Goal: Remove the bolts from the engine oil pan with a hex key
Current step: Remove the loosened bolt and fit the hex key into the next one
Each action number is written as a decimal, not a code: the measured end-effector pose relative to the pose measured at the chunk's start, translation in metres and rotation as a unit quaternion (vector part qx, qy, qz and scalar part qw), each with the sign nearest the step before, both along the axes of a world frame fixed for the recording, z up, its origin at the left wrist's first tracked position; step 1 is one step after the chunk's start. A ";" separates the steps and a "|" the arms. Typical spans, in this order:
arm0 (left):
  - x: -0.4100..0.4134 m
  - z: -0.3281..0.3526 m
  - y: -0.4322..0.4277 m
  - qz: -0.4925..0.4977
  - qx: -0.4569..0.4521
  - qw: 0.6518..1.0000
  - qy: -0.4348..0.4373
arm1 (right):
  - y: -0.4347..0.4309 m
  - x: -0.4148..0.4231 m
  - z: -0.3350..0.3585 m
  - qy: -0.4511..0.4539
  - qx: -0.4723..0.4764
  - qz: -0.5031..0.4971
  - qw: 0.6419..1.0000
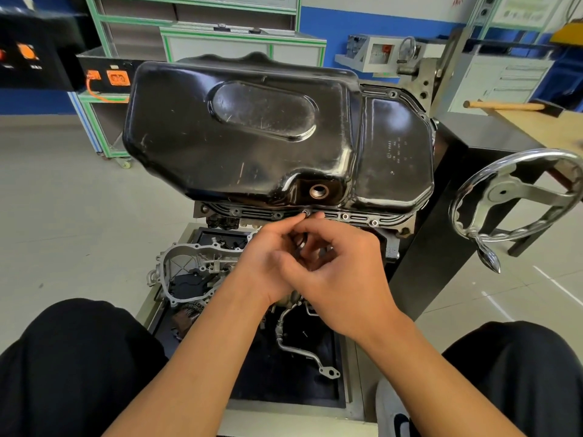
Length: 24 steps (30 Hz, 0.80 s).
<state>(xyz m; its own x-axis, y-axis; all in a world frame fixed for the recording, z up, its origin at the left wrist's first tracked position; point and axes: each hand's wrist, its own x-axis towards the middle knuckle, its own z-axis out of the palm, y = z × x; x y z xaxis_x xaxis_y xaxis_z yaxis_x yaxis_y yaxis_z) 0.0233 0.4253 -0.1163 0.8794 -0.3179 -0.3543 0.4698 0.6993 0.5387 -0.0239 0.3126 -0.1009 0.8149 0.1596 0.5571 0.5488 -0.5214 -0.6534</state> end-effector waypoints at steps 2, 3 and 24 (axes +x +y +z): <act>0.002 -0.001 0.001 -0.004 0.026 1.000 -0.002 | -0.001 0.002 -0.001 -0.010 -0.005 0.016 1.000; 0.003 0.000 0.001 -0.006 0.049 0.999 -0.002 | -0.002 0.003 -0.002 -0.020 -0.009 0.025 0.999; 0.025 -0.003 -0.014 0.045 0.038 0.997 0.059 | -0.014 0.040 -0.018 0.134 0.358 0.179 0.907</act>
